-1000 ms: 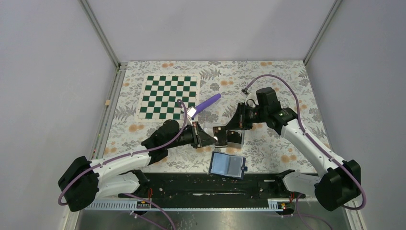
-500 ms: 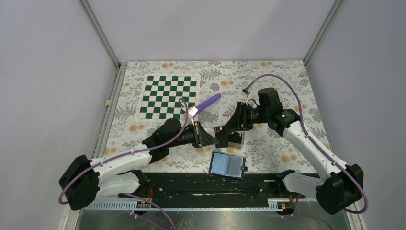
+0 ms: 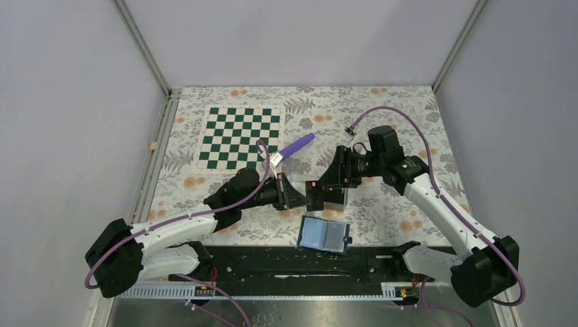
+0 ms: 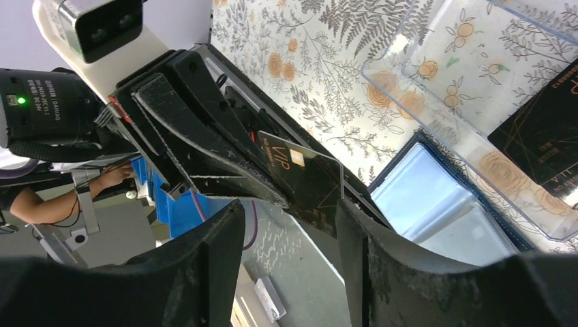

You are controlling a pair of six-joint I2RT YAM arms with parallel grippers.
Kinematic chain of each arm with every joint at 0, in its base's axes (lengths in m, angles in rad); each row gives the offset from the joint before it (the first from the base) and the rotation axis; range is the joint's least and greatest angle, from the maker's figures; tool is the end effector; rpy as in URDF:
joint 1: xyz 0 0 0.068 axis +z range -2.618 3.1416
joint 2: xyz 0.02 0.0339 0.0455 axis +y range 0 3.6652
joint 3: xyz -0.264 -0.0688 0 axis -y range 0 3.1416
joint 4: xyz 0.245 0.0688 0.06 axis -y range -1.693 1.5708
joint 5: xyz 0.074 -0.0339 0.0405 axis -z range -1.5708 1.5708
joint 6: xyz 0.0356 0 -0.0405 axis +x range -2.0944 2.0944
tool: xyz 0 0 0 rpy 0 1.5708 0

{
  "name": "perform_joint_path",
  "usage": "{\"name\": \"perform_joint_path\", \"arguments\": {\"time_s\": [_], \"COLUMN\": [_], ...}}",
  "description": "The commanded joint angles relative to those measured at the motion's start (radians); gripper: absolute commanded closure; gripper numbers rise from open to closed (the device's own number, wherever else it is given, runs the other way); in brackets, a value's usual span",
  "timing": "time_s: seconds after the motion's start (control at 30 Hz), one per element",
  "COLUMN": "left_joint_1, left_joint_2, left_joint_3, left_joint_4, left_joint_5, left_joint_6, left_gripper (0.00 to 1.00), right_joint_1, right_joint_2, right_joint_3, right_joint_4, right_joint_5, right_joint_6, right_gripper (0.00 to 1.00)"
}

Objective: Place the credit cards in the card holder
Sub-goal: Place the credit card in the storage box.

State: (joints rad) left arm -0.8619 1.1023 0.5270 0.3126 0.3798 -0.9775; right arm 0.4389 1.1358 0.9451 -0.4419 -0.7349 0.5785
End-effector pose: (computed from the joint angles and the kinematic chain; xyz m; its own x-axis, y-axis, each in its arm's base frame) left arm 0.1478 -0.1926 0.2383 -0.8723 -0.1657 -0.4601 0.3843 0.3495 -0.8545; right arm 0.2086 0.1243 0.3060 -0.8881 0.0312 -0.4585 -0.3812 0.5073 0.7729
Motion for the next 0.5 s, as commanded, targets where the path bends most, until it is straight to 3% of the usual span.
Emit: {"name": "perform_joint_path", "arguments": {"time_s": [0.0,0.3,0.47], "left_joint_1": [0.004,0.004,0.003], "left_joint_2": [0.007,0.022,0.030], "left_joint_3": [0.047,0.053,0.053], "left_joint_4": [0.049,0.049,0.052], "left_joint_5": [0.034,0.058,0.060], "left_joint_6": [0.012,0.009,0.005], "left_gripper": [1.00,1.00,1.00], "right_joint_1": [0.008,0.007,0.011], "right_joint_2": [0.015,0.067,0.070], "right_joint_3": [0.019,0.035,0.038], "right_joint_4": [-0.019,0.008,0.012], "right_joint_5": [0.036,0.033,0.011], "right_joint_6": [-0.034,-0.028,-0.025], "right_gripper": [0.41,0.51,0.69]}}
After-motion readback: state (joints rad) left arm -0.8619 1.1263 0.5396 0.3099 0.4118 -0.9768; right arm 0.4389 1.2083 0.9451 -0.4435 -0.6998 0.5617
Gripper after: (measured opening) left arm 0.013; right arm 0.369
